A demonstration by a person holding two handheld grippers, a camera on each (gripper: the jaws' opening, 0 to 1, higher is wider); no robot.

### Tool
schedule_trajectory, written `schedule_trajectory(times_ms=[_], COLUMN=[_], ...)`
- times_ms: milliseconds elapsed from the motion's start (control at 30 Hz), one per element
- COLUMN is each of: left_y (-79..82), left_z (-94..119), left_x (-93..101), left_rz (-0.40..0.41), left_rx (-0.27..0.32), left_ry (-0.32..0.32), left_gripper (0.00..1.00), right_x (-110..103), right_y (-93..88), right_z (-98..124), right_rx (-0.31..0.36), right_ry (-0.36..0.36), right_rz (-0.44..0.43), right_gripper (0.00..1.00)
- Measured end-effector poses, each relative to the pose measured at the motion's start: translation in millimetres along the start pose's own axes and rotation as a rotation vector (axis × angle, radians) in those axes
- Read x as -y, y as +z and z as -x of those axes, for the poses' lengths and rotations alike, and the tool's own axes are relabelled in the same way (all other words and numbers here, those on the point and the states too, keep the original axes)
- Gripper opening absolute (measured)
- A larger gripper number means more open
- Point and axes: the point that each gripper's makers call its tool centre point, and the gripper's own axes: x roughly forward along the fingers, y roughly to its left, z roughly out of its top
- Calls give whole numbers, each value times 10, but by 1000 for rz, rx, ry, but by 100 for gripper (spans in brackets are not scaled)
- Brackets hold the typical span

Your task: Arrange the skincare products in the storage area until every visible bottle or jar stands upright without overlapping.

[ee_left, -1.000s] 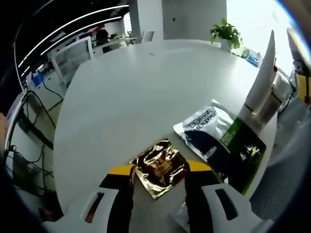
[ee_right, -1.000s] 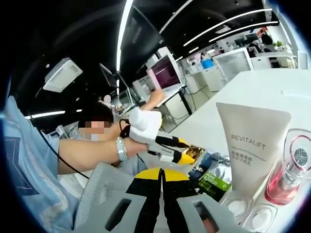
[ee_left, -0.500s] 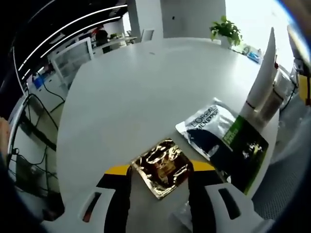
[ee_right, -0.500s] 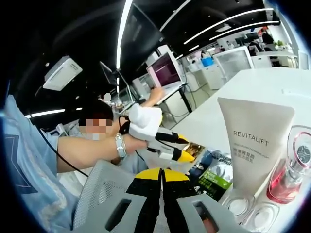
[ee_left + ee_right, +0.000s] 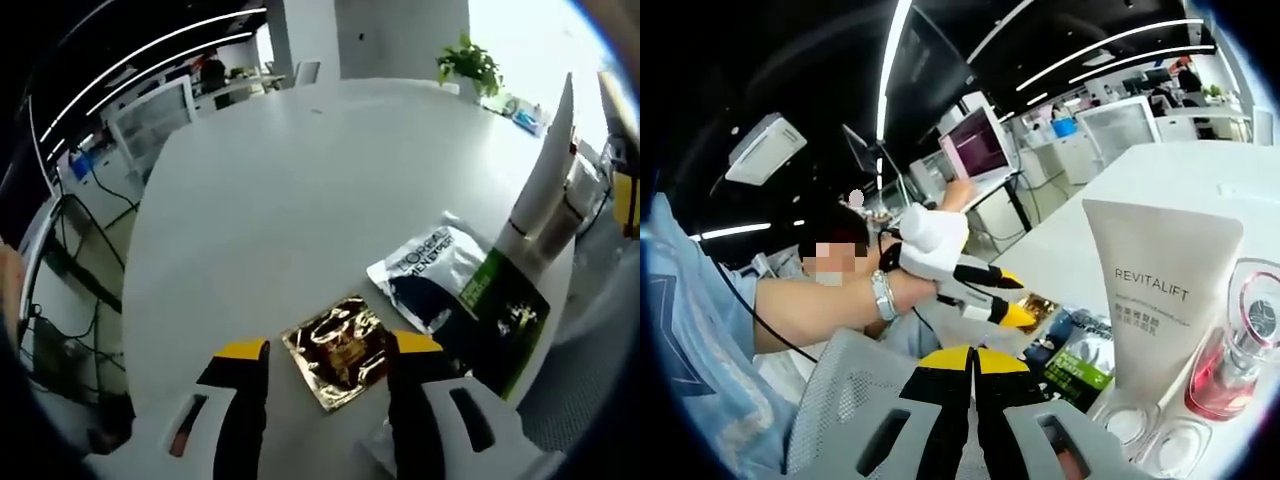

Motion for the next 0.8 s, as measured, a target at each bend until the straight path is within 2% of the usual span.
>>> schedule_trajectory(times_ms=[133,333,367,400,533,800], left_y=[3,-94,-44,-66,-58,-53], left_z=[-17,-100,-109,-97,-101,-111], left_x=[59,118,132,117,111,97], left_rz=[-5,-49,-43,-44,-20,-27], left_rx=[4,-46,-15,-31,-27,-22], left_ry=[-42,-64,-73,-69,-67,-81], left_gripper=[43,39,39,39,39,39], right_x=[-1,2,0,-2,-1,-13], right_y=[-2,-4,-4,-4,0,6], right_z=[0,1,1,0,0,-2], right_rx=[-1,-3,-2,-3,-2,0], right_ry=[0,1,2,3,4,11], right_rz=[0,-6,-7,-8,-11,-19], right_gripper=[0,0,0,0,0,0])
